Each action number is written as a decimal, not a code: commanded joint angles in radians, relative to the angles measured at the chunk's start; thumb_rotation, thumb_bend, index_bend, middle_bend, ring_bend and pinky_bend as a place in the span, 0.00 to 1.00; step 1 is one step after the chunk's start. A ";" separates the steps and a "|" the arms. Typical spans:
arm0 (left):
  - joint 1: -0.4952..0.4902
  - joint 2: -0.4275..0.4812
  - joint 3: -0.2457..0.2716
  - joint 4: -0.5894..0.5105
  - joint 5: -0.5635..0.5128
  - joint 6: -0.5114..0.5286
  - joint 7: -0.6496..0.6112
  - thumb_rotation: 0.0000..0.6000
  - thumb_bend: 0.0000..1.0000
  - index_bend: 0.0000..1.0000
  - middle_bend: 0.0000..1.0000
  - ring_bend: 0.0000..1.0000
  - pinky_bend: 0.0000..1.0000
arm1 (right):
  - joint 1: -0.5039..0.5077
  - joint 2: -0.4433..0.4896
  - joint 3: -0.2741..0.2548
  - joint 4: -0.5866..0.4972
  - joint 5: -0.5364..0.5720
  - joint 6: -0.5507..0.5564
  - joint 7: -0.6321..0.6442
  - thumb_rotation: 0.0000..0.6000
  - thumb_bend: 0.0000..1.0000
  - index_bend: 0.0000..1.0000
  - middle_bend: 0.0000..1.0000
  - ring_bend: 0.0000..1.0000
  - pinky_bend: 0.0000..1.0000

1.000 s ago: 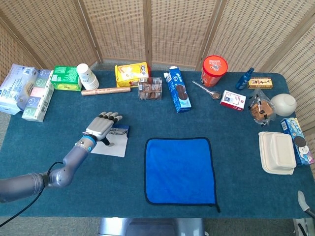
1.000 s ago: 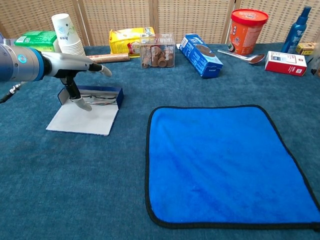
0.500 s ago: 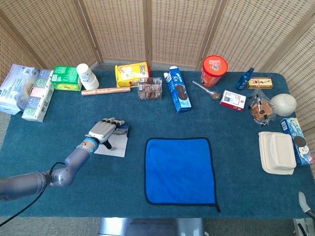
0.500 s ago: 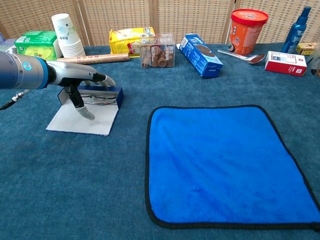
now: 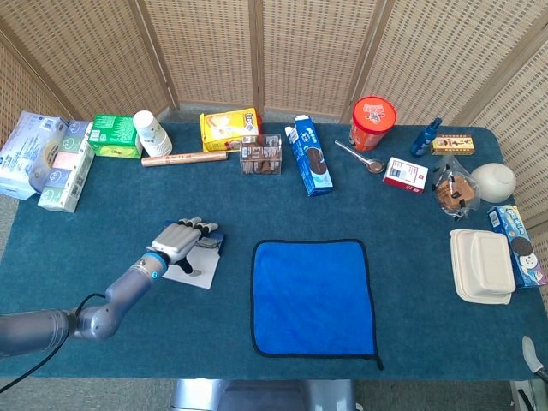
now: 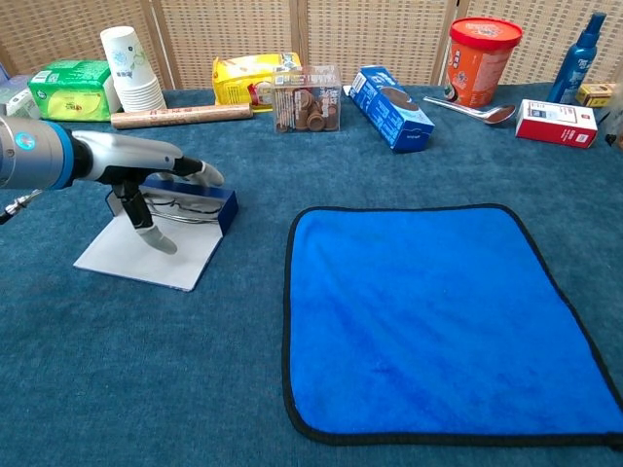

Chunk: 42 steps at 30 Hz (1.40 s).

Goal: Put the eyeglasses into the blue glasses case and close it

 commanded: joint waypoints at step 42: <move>0.321 0.171 0.169 -0.341 0.468 0.176 -0.209 0.89 0.15 0.00 0.13 0.01 0.11 | 0.036 -0.028 -0.004 0.016 -0.036 -0.028 -0.002 0.56 0.34 0.03 0.13 0.00 0.06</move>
